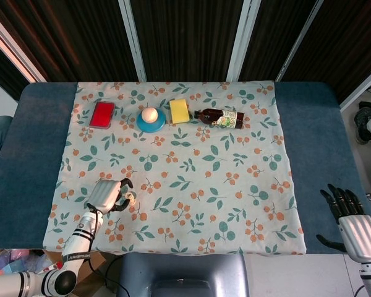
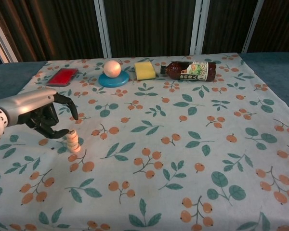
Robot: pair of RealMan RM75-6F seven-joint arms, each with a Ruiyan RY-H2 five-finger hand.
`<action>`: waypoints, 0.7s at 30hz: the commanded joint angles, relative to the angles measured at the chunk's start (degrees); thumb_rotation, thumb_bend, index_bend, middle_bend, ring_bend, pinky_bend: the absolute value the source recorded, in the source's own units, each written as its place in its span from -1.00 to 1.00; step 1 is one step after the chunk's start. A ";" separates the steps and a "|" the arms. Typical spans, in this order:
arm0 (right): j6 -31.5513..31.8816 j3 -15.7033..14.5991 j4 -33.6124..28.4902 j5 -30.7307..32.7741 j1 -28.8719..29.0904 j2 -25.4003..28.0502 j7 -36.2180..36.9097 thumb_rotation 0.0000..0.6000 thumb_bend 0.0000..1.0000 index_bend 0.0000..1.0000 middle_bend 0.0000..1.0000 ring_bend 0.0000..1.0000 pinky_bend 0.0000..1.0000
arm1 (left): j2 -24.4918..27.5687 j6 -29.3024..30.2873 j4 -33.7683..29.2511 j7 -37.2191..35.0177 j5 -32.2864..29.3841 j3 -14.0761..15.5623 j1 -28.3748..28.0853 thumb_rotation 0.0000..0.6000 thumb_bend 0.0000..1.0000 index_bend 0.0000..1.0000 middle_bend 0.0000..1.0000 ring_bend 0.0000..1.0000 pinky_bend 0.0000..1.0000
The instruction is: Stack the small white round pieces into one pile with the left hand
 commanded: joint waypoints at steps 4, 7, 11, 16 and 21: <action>0.33 0.02 0.11 0.05 -0.20 0.17 0.27 1.00 -0.86 -1.00 -1.00 -1.00 -1.00 | 6.02 4.41 -6.12 -13.04 16.26 4.00 6.00 1.00 -0.23 -0.46 0.91 0.91 1.00; 0.37 -0.16 0.16 -0.13 -0.31 0.26 0.13 1.00 -0.86 -1.00 -1.00 -1.00 -1.00 | 12.08 6.26 -5.65 -21.94 28.25 10.59 9.97 1.00 -0.23 -0.82 -0.11 -0.20 0.07; 0.13 -0.44 0.19 -0.61 -0.24 -0.06 -0.70 1.00 -0.86 -1.00 -1.00 -1.00 -1.00 | 14.83 19.00 4.20 -27.91 41.16 16.92 18.16 1.00 -0.22 -1.00 -0.90 -1.00 -0.97; 0.33 -0.54 0.27 -1.15 -0.32 -0.89 -2.36 1.00 -0.86 -1.00 -1.00 -1.00 -1.00 | 11.94 29.01 14.22 -28.65 44.11 17.48 25.05 1.00 -0.22 -1.00 -1.00 -1.00 -1.00; 0.94 -0.97 0.27 -2.17 -0.59 -1.14 -2.84 1.00 -0.86 -1.00 -1.00 -1.00 -1.00 | 13.08 28.42 13.50 -30.69 46.23 17.89 25.29 1.00 -0.22 -1.00 -1.00 -1.00 -1.00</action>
